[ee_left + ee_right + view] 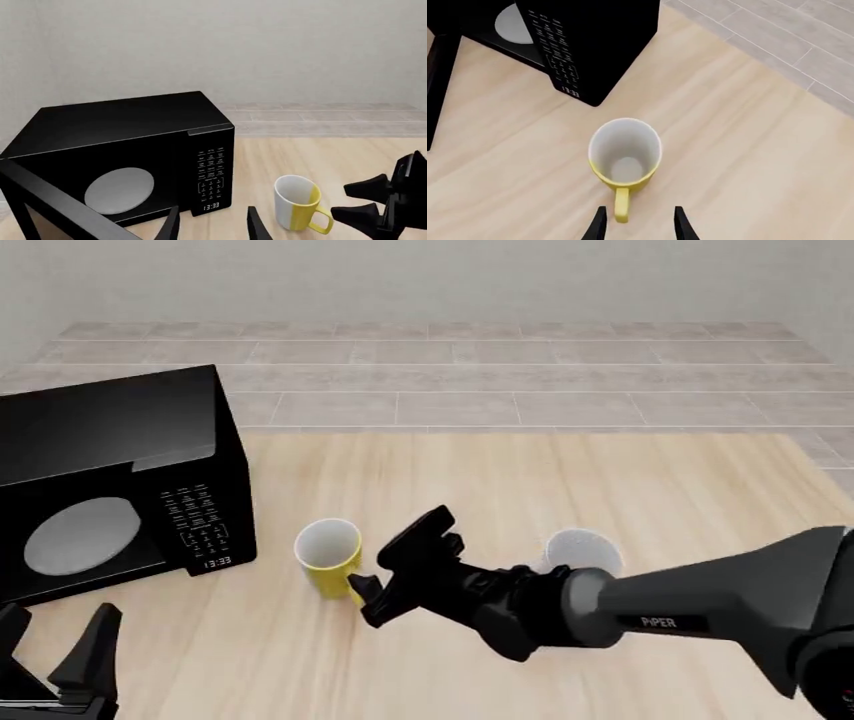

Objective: Put the yellow and white mug to the front of the white mug.

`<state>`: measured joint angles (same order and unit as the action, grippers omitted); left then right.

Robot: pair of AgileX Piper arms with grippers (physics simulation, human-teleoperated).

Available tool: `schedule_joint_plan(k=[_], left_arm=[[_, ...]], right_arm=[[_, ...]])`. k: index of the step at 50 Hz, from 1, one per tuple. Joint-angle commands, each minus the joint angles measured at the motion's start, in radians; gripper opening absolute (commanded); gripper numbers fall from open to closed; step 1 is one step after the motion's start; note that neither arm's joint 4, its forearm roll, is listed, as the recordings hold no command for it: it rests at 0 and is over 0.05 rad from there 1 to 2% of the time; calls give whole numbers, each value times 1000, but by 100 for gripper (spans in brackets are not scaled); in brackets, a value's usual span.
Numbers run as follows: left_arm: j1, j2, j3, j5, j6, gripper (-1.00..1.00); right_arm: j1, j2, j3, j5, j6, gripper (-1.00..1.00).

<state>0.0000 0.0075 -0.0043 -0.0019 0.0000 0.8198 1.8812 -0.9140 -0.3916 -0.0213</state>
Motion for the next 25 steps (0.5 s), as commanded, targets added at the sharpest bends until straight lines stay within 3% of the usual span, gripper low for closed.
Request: schedule_joint_plan(k=[1, 25], left_arm=[[0, 0, 0, 0, 0, 100], [0, 0, 0, 0, 0, 100]], right_arm=[[8, 89, -20, -28, 26, 100], [49, 191, -76, -26, 73, 100]])
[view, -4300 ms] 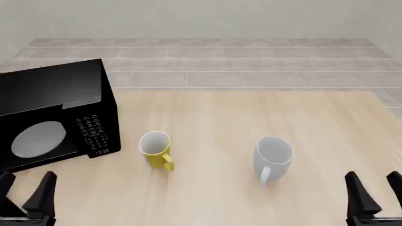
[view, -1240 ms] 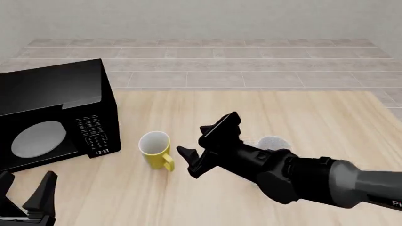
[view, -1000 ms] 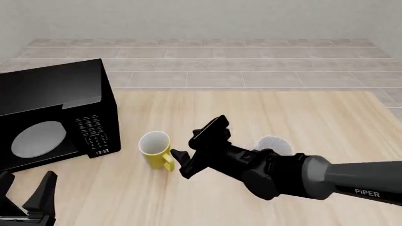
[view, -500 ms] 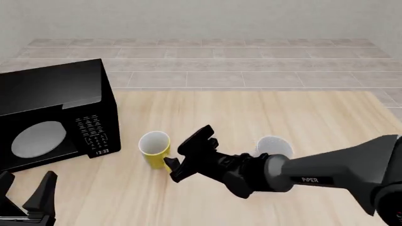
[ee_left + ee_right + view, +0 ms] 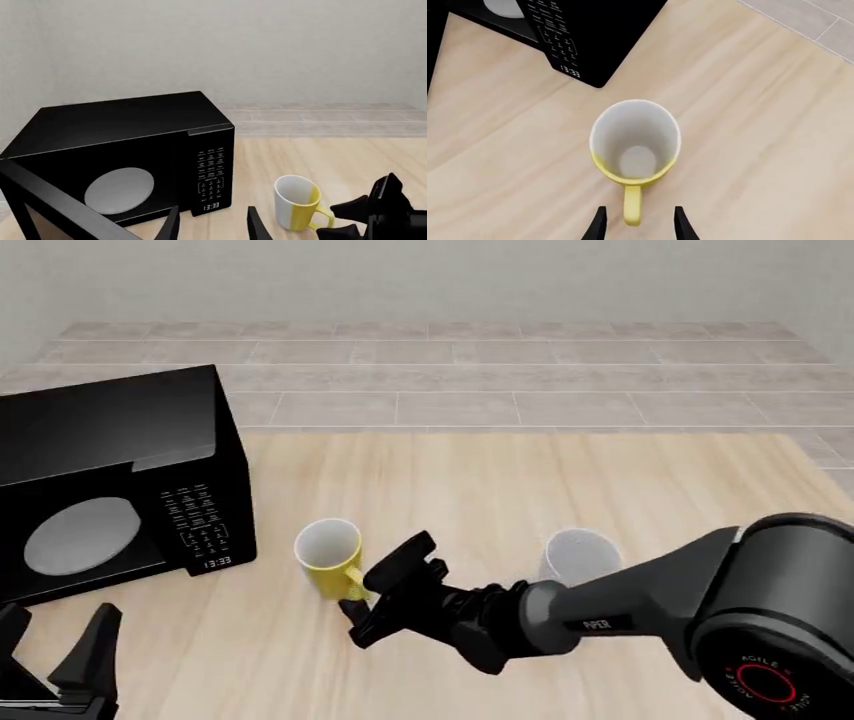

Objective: Put the yellow and white mug to the front of the white mug.

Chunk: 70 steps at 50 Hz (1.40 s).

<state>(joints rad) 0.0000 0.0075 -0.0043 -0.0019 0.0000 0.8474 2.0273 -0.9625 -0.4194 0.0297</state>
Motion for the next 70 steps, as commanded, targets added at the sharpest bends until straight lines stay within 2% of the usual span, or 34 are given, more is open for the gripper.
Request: schedule_joint_plan(k=[1, 18, 19, 31, 38, 48, 61, 70], left_arm=[[0, 0, 0, 0, 0, 100], [0, 0, 0, 0, 0, 100], [0, 0, 0, 0, 0, 100], [0, 0, 0, 0, 0, 100], [0, 0, 0, 0, 0, 100], [0, 0, 0, 0, 0, 100], [0, 0, 0, 0, 0, 100], [0, 0, 0, 0, 0, 100]], right_arm=[[25, 49, -31, 4, 27, 100], [39, 87, -53, 5, 57, 100], [39, 88, -51, 6, 59, -100], [21, 37, -17, 1, 26, -100], [-21, -41, 32, -5, -39, -100], [-45, -124, 76, -3, -87, -100], [-92, -192, 69, 50, -91, -100], [-121, -229, 53, 99, -62, -100]])
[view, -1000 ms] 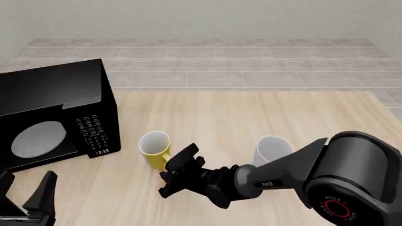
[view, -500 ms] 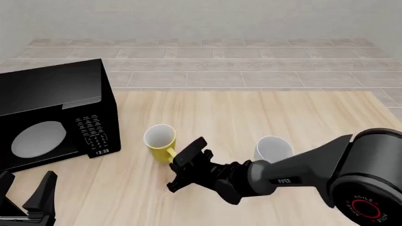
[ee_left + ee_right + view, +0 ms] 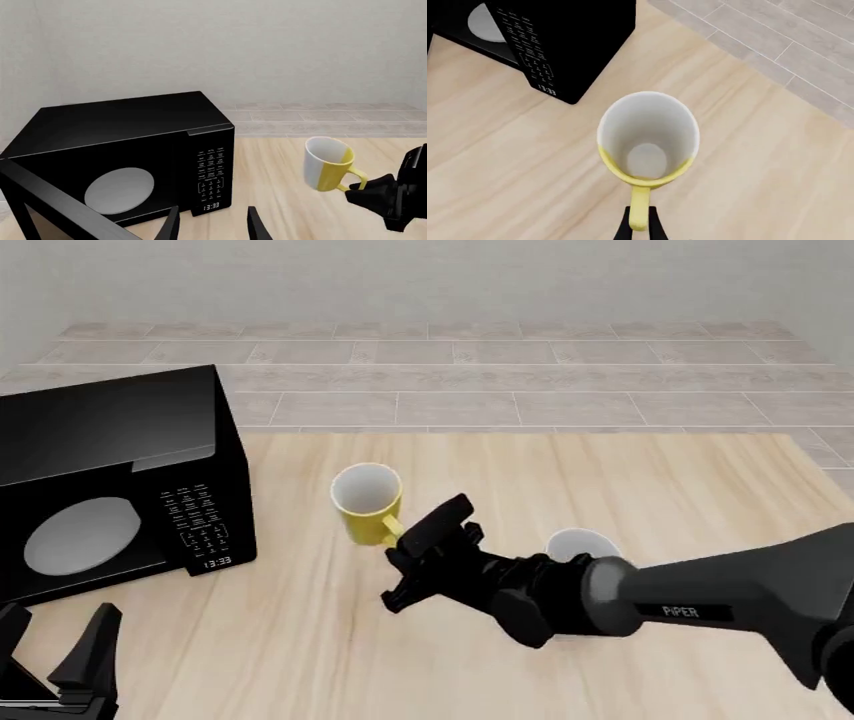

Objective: Put the yellow and white mug to the front of the white mug.

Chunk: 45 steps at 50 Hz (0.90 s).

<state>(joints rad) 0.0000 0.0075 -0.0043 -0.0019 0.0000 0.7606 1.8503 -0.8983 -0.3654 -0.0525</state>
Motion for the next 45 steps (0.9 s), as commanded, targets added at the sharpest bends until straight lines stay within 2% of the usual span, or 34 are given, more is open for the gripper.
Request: schedule_joint_plan(k=[1, 45], left_arm=[[0, 0, 0, 0, 0, 100], [0, 0, 0, 0, 0, 100]], right_arm=[[-40, -57, -13, 52, 19, -100], [-250, -202, 4, 151, 26, -100]])
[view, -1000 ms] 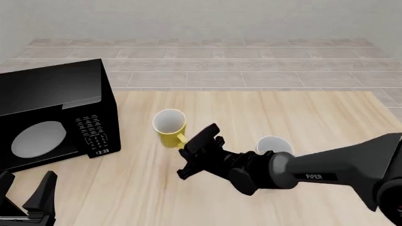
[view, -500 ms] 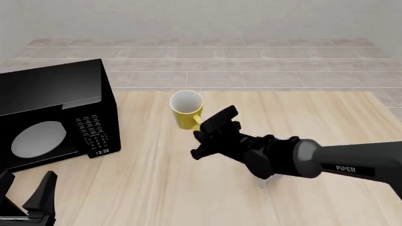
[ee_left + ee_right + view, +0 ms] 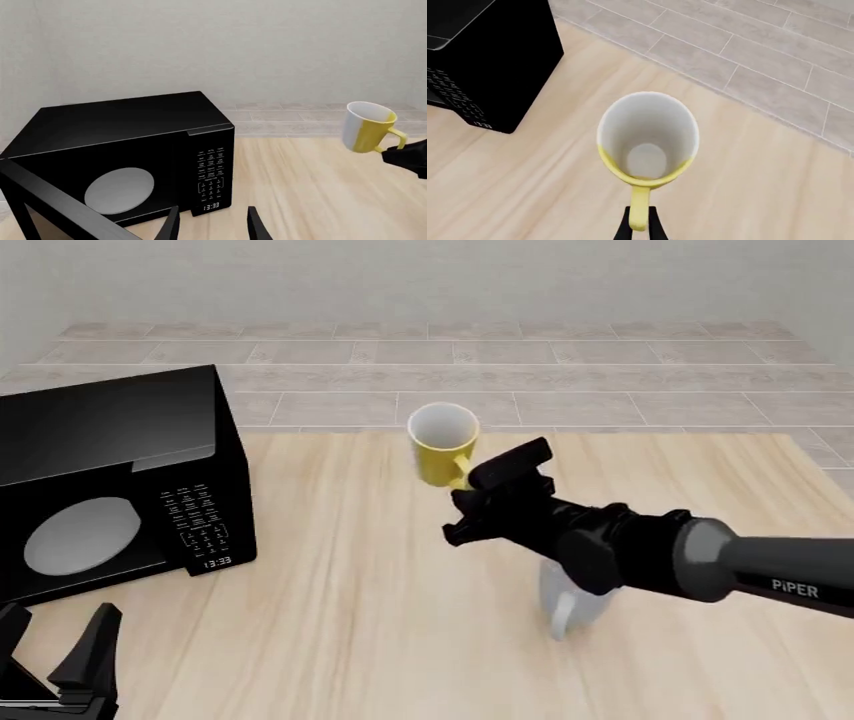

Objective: Put the yellow and white mug to the front of the white mug.

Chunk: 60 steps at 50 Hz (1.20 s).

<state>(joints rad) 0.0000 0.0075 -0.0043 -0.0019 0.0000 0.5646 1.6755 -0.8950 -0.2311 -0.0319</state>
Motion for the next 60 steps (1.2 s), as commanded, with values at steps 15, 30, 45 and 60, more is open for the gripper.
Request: schedule_joint_plan(k=[15, 30, 45, 60], left_arm=[[0, 0, 0, 0, 0, 100], [0, 0, 0, 0, 0, 100], [0, 0, 0, 0, 0, 100], [0, 0, 0, 0, 0, 100]], right_arm=[[-120, 12, -13, 16, -13, -100], [-213, 76, -55, 23, -21, -100], [-285, 169, -117, 21, -43, -100], [-349, 283, -218, 45, -67, -100]])
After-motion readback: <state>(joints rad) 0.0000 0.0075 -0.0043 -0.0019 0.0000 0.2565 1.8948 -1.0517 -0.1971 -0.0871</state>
